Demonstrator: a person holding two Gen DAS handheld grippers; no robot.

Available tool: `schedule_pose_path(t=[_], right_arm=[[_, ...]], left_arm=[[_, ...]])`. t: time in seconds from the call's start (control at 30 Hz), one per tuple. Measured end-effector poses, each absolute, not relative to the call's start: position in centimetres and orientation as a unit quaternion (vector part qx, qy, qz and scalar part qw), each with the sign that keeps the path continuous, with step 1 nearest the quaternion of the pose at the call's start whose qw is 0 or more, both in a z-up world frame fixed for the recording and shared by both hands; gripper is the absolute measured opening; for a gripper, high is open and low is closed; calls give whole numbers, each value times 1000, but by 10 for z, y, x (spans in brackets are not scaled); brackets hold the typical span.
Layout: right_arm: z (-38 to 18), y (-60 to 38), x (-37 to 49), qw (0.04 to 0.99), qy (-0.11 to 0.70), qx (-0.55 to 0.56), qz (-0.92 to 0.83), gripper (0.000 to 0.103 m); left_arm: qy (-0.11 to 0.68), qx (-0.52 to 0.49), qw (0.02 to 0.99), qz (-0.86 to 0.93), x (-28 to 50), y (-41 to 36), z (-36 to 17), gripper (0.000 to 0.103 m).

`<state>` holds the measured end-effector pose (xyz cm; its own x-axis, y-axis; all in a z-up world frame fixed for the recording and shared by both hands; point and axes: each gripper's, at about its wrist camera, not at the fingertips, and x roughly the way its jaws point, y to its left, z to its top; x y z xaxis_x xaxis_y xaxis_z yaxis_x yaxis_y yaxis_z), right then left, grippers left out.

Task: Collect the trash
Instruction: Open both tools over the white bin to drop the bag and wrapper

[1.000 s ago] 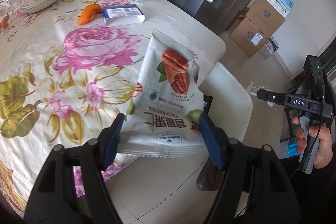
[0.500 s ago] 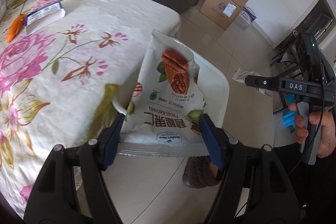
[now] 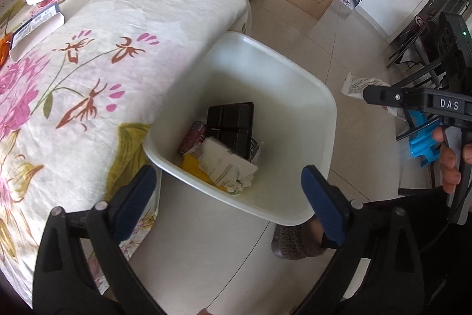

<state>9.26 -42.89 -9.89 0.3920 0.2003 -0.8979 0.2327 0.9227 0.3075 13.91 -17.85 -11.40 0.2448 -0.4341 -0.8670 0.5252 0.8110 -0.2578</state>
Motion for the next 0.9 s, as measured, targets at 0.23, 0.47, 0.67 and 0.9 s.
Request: schedule_pose_path(t=[0.23, 0.47, 0.67, 0.9], right_arm=[[-98, -419, 98, 810, 554, 192, -8, 58], [-98, -398, 114, 811, 557, 178, -8, 61], [-100, -376, 130, 807, 566, 169, -14, 83], [-97, -338, 142, 809, 572, 131, -22, 84]], left_arm=[[539, 31, 796, -275, 139, -148, -105, 100], [553, 20, 801, -230, 129, -99, -96, 101], [549, -13, 817, -178, 130, -35, -78, 102], [508, 5, 854, -107, 137, 29, -59, 102]])
